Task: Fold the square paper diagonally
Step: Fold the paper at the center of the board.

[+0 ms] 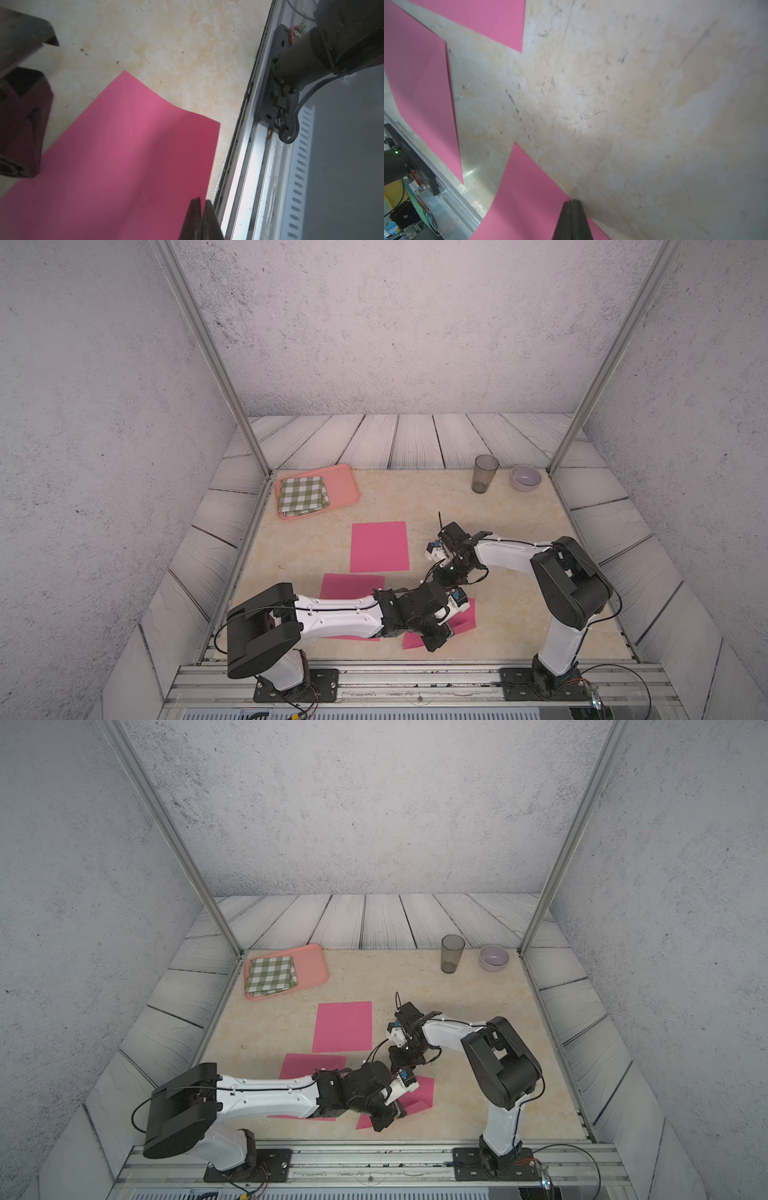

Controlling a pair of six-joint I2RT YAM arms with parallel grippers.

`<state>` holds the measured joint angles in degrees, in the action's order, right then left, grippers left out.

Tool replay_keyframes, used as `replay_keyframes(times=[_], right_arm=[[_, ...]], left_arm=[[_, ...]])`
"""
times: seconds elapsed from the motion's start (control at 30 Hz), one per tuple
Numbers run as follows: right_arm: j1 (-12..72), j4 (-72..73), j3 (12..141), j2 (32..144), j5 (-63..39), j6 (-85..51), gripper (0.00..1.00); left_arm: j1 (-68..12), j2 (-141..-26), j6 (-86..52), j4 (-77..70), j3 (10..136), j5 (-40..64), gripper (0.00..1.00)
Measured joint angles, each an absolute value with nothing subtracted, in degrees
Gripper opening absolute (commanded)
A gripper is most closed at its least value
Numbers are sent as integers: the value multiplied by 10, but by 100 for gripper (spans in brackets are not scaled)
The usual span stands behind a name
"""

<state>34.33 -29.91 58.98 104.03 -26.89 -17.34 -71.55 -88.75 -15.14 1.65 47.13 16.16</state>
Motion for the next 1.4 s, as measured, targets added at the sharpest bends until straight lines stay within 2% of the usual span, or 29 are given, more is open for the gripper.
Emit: replay_keyframes(times=[0.53,1.4], right_arm=[[330,-220,512,988,-268,-250,0],[298,-153,371,861,-235,-371,1]], left_arm=[[-716,-854,-169,36,469,80,0],[-716,-820,-254,-4,394,-21,0]])
